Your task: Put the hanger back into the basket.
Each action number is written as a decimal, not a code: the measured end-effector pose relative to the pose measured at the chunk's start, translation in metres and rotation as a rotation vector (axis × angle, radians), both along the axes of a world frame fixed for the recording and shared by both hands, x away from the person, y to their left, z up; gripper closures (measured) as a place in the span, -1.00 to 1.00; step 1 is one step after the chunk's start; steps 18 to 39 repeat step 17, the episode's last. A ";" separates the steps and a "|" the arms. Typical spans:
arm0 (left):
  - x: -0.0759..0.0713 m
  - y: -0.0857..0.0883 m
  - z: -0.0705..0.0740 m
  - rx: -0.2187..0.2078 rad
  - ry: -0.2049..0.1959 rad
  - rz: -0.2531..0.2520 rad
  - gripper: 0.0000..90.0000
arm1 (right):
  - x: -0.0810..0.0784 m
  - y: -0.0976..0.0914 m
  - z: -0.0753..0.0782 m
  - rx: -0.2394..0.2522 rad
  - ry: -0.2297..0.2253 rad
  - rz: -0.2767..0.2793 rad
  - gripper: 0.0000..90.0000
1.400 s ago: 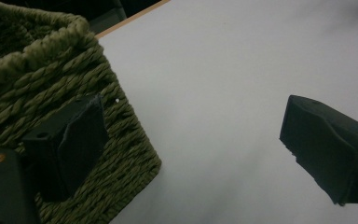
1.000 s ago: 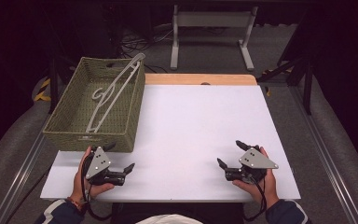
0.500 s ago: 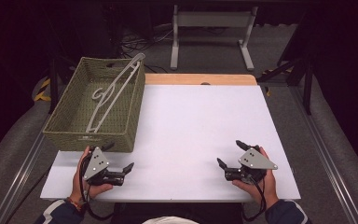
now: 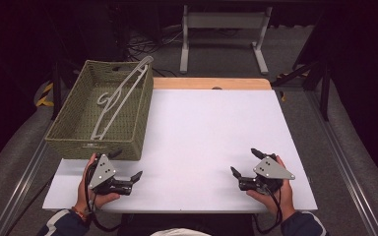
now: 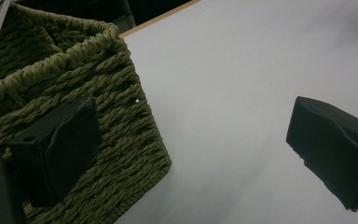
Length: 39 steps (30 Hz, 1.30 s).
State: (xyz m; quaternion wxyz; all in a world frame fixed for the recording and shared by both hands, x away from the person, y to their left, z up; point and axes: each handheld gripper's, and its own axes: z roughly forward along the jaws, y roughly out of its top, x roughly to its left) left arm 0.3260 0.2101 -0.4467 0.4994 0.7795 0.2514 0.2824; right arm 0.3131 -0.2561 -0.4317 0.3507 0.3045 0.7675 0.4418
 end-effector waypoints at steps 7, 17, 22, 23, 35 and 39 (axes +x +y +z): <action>0.001 -0.001 0.000 0.008 0.006 -0.004 -0.92 | 0.000 0.000 0.000 0.006 0.003 -0.004 -0.72; 0.002 -0.001 0.000 0.000 0.012 0.002 -0.92 | 0.001 -0.001 0.000 0.010 0.002 -0.002 -0.72; 0.002 -0.001 0.000 0.000 0.012 0.002 -0.92 | 0.001 -0.001 0.000 0.010 0.002 -0.002 -0.72; 0.002 -0.001 0.000 0.000 0.012 0.002 -0.92 | 0.001 -0.001 0.000 0.010 0.002 -0.002 -0.72; 0.002 -0.001 0.000 0.000 0.012 0.002 -0.92 | 0.001 -0.001 0.000 0.010 0.002 -0.002 -0.72; 0.002 -0.001 0.000 0.000 0.012 0.002 -0.92 | 0.001 -0.001 0.000 0.010 0.002 -0.002 -0.72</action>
